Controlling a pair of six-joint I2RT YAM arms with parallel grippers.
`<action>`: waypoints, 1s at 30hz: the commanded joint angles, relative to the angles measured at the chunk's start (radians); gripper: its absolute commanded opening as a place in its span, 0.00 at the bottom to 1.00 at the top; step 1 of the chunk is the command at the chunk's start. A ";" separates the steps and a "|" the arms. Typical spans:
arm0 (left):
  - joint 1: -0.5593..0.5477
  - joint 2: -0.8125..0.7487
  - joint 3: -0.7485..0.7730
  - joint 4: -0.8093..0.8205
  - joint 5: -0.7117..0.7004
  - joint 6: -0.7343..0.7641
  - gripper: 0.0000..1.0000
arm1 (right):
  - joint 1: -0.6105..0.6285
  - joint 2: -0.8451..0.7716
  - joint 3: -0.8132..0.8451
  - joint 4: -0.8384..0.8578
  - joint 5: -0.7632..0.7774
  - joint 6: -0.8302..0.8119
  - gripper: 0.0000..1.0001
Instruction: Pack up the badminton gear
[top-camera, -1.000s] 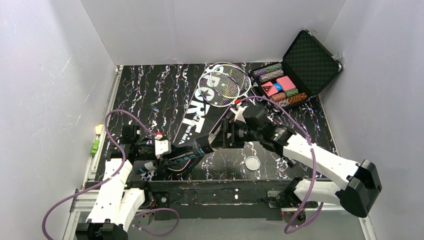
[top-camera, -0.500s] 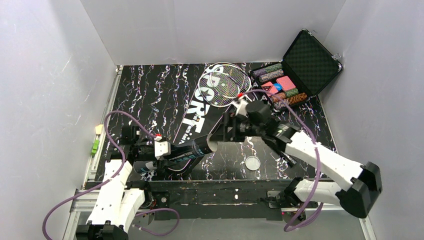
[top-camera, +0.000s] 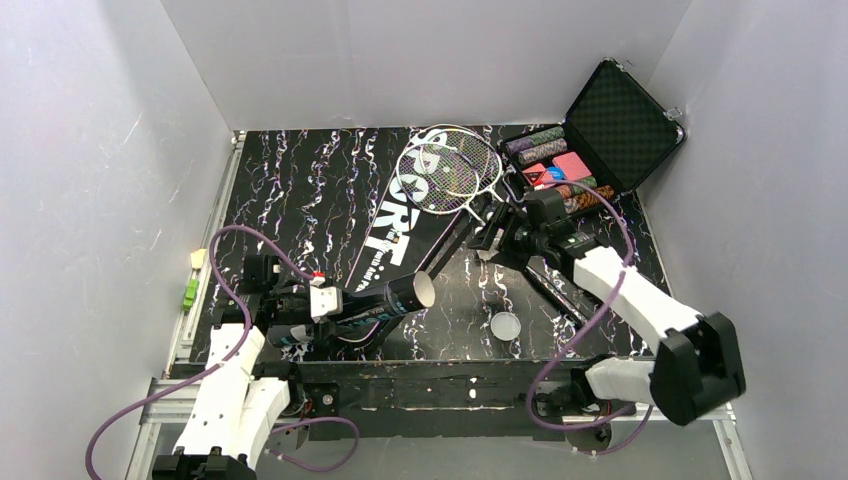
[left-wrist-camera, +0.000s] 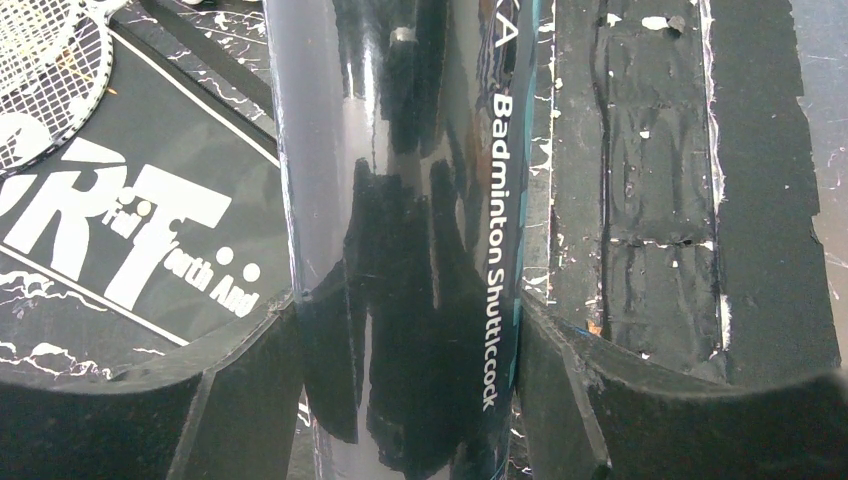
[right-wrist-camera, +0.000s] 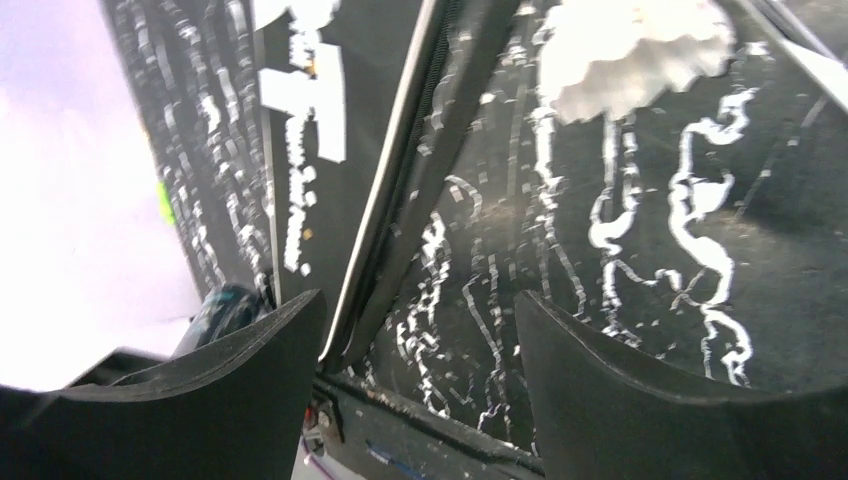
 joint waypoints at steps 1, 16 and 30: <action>-0.002 -0.014 0.001 -0.001 0.026 0.007 0.02 | -0.038 0.094 0.006 0.082 0.070 0.041 0.77; -0.001 -0.008 -0.002 -0.017 0.011 0.028 0.03 | -0.097 0.399 0.108 0.182 0.138 0.107 0.62; -0.001 -0.012 -0.005 0.010 -0.003 0.001 0.01 | -0.097 0.484 0.165 0.185 0.160 0.164 0.35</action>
